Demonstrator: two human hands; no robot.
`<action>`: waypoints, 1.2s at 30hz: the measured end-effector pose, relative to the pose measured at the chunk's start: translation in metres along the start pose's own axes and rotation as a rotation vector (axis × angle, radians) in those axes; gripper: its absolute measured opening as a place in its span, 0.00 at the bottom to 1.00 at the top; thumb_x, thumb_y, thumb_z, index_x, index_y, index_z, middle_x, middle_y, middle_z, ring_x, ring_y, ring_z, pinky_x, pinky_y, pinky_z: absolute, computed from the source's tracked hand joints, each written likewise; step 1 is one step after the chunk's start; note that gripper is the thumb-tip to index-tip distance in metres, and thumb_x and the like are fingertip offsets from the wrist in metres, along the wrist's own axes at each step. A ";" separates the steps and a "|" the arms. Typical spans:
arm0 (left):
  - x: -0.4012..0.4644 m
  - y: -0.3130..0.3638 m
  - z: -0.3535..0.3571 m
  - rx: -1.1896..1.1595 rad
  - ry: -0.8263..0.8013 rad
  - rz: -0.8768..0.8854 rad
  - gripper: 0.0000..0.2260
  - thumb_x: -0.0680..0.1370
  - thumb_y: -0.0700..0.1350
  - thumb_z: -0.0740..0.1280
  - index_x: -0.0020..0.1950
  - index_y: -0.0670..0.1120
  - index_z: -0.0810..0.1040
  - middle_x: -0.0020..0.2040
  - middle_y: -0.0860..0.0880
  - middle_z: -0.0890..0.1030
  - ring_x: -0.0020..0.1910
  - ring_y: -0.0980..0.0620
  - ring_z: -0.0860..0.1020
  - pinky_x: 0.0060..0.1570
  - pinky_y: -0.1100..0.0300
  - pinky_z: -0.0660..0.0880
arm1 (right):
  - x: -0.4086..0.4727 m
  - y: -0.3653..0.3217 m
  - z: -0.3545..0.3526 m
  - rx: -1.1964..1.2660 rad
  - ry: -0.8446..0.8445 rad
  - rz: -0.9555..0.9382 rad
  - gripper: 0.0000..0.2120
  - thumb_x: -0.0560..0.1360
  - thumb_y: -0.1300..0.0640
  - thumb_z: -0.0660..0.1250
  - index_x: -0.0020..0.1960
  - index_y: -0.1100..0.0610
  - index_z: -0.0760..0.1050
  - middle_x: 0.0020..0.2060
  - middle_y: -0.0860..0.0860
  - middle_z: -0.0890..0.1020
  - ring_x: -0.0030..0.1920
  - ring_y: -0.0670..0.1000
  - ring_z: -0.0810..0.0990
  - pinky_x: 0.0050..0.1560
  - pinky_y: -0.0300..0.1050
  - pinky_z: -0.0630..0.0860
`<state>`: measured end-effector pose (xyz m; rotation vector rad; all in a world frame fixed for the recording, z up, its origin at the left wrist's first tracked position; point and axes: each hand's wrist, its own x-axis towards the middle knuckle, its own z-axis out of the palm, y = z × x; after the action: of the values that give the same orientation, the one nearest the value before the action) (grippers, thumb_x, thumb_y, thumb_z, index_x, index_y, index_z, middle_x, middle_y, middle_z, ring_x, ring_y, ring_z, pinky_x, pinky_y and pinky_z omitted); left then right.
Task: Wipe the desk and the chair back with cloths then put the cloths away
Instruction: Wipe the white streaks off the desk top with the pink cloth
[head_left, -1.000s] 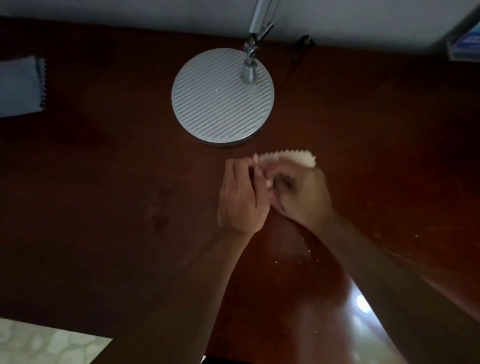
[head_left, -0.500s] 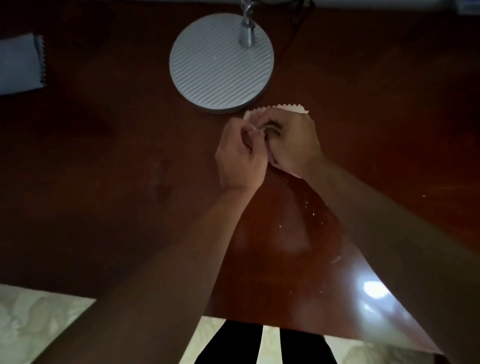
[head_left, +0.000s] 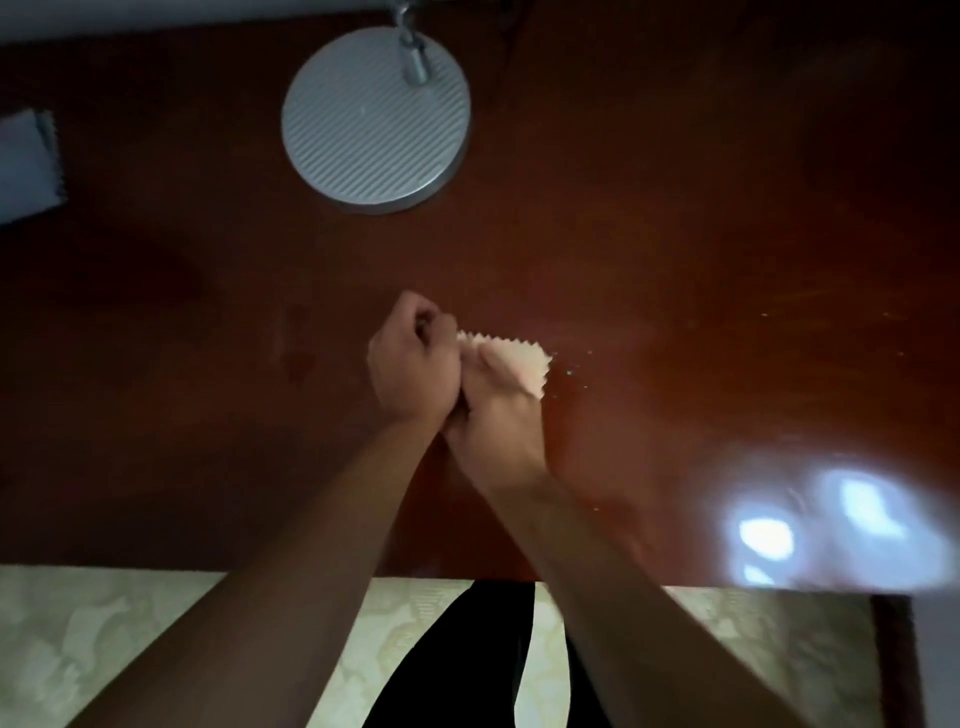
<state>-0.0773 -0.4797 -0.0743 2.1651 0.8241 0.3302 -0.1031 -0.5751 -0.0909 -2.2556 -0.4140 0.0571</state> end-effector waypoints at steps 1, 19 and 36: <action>0.000 -0.004 -0.002 0.010 0.001 0.024 0.16 0.69 0.54 0.57 0.41 0.45 0.78 0.38 0.46 0.81 0.41 0.44 0.78 0.42 0.52 0.71 | -0.003 -0.005 0.003 -0.010 0.040 -0.009 0.25 0.60 0.69 0.74 0.58 0.62 0.79 0.52 0.54 0.84 0.57 0.49 0.74 0.62 0.38 0.67; -0.083 0.104 0.129 0.012 -0.247 0.413 0.05 0.75 0.42 0.65 0.45 0.46 0.80 0.38 0.55 0.78 0.35 0.59 0.73 0.38 0.66 0.67 | 0.012 0.199 -0.225 -0.368 0.579 0.424 0.18 0.76 0.40 0.64 0.45 0.55 0.80 0.39 0.52 0.83 0.42 0.56 0.81 0.42 0.48 0.72; -0.084 0.134 0.166 -0.014 -0.212 0.344 0.10 0.75 0.47 0.63 0.49 0.46 0.82 0.40 0.48 0.83 0.39 0.46 0.81 0.42 0.53 0.76 | -0.006 0.208 -0.259 -0.315 0.427 0.302 0.20 0.79 0.49 0.53 0.46 0.59 0.80 0.42 0.57 0.81 0.44 0.56 0.77 0.46 0.53 0.74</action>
<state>-0.0021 -0.6960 -0.0807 2.2785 0.3293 0.2694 -0.0055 -0.8922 -0.0753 -2.5355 0.1588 -0.3511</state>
